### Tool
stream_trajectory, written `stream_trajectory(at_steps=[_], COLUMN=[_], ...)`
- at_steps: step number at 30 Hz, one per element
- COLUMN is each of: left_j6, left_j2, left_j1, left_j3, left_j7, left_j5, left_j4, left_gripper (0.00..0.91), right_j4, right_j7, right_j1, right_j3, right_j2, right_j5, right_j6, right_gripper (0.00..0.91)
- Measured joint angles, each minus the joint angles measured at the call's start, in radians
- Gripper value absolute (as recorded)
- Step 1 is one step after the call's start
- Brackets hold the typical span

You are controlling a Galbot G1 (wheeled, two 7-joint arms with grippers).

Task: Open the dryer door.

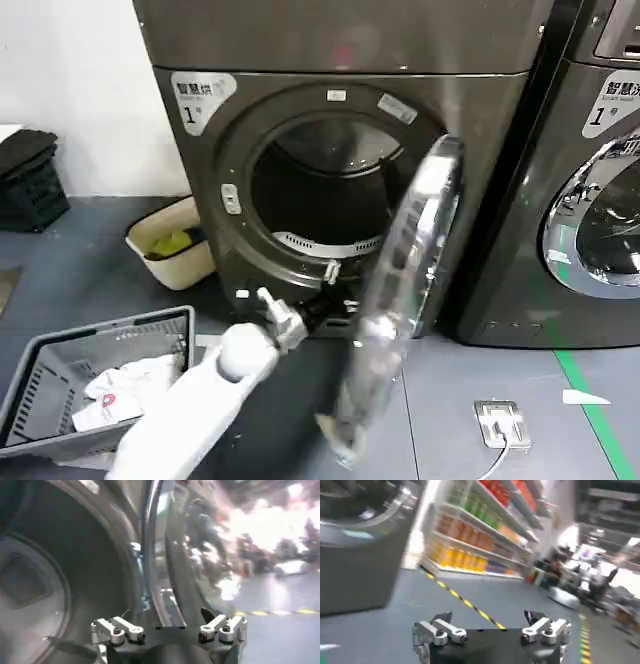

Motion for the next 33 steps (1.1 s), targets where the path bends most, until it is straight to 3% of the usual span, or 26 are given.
stream_trajectory(at_steps=[14,19,33], left_j6=[-0.004,-0.005,-0.005], left_j2=[-0.132,-0.182,-0.263], left_j1=[-0.174,-0.224,-0.277], left_j3=[0.155,0.190,0.225], left_j7=[-0.005,-0.006,-0.006], left_j5=[0.016,0.018,0.018], left_j4=[0.155,0.208,0.269], left_gripper=[0.907,0.907,0.907], right_j4=[0.040,0.055,0.048], right_j7=[0.066,0.078,0.087], right_j1=[0.000,0.000,-0.007], right_j3=[0.084,0.099,0.129], right_j2=[0.086,0.086,0.086], right_j5=[0.005,0.004,0.011], right_j6=[-0.052,-0.089,-0.103], right_gripper=[0.907,0.907,0.907])
